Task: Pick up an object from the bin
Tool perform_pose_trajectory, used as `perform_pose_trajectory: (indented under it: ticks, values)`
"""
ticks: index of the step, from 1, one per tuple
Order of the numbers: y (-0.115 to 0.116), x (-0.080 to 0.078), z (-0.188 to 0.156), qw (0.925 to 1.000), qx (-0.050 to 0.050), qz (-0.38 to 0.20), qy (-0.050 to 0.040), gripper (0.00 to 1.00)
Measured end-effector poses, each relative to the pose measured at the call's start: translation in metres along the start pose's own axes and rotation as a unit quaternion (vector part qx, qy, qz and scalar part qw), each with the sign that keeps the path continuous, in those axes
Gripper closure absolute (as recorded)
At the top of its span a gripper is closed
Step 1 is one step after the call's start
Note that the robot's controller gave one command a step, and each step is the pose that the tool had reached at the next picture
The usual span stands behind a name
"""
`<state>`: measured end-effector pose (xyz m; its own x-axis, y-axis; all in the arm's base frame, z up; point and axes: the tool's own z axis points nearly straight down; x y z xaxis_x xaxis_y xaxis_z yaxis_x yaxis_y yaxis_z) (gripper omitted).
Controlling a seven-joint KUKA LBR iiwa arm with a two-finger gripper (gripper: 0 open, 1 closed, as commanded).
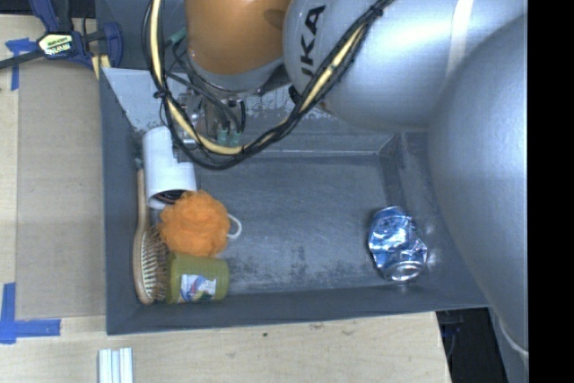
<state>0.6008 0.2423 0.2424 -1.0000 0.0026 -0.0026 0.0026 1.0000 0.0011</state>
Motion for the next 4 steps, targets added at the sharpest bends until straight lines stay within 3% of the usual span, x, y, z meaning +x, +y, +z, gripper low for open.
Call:
perform_pose_trajectory:
  ticks: [1,2,4]
  values:
    - [0.0,0.0,0.0,1.0,0.0,0.0,0.0,1.0]
    - [-0.004,0.0,0.057,0.9882,0.0,-0.153,0.0009,1.0]
    - [-0.004,-0.001,0.055,0.9884,0.0,-0.152,-0.0007,1.0]
